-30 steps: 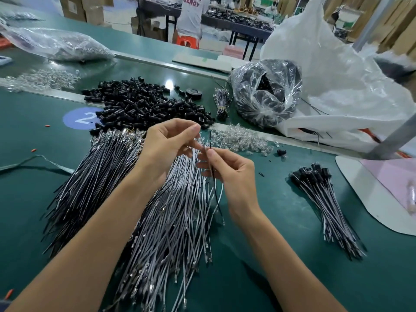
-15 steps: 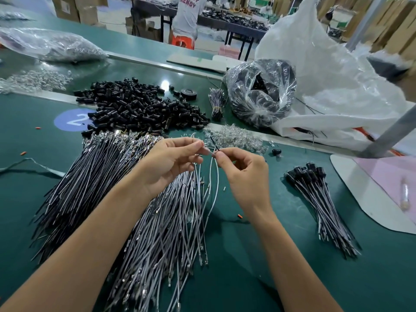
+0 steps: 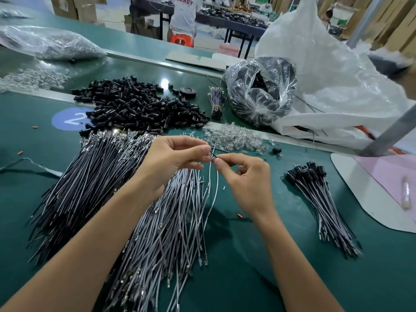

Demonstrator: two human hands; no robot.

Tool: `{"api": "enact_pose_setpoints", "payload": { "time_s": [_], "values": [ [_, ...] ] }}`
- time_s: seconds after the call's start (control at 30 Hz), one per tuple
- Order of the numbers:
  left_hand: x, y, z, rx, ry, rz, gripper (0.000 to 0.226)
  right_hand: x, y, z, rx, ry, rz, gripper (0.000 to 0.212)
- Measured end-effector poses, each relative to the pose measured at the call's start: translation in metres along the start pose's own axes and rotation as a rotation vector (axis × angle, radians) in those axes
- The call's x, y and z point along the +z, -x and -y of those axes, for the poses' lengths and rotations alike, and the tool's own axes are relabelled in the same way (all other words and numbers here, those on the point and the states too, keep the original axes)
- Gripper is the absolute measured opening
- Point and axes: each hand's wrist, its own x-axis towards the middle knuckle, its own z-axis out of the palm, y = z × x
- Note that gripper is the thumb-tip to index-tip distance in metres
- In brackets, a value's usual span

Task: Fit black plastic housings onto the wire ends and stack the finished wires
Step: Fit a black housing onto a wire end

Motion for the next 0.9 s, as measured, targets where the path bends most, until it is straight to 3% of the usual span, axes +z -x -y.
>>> {"api": "enact_pose_setpoints", "payload": {
  "time_s": [0.13, 0.27, 0.4, 0.47, 0.53, 0.73, 0.8, 0.87, 0.9],
  "values": [
    [0.001, 0.0, 0.002, 0.015, -0.008, -0.021, 0.016, 0.001, 0.0, -0.002, -0.004, -0.049, 0.007, 0.006],
    [0.001, -0.002, 0.004, -0.063, 0.144, -0.01, 0.01, 0.003, -0.001, -0.002, 0.028, -0.185, -0.01, 0.009],
    [0.002, -0.002, 0.003, -0.121, 0.189, 0.002, 0.019, 0.003, 0.0, -0.002, 0.037, -0.256, -0.033, 0.01],
    [-0.003, -0.002, 0.001, -0.114, 0.037, -0.033, 0.027, 0.002, 0.002, -0.003, 0.032, -0.238, -0.069, 0.013],
    [-0.012, -0.006, -0.005, -0.054, -0.203, -0.119, 0.021, 0.0, 0.002, -0.004, 0.026, -0.226, -0.115, 0.011],
    [-0.038, -0.047, -0.023, 0.169, -1.151, -0.379, 0.027, -0.002, 0.002, -0.001, -0.011, -0.219, -0.23, 0.012],
    [-0.035, -0.067, -0.021, 0.108, -1.35, -0.382, 0.024, -0.002, 0.003, -0.002, -0.021, -0.189, -0.244, 0.007],
    [-0.03, -0.081, -0.019, 0.009, -1.486, -0.384, 0.007, -0.001, 0.003, -0.003, -0.036, -0.17, -0.255, 0.006],
    [-0.027, -0.086, -0.015, -0.033, -1.534, -0.387, 0.015, -0.001, 0.003, -0.004, -0.039, -0.16, -0.263, 0.007]
  ]
}}
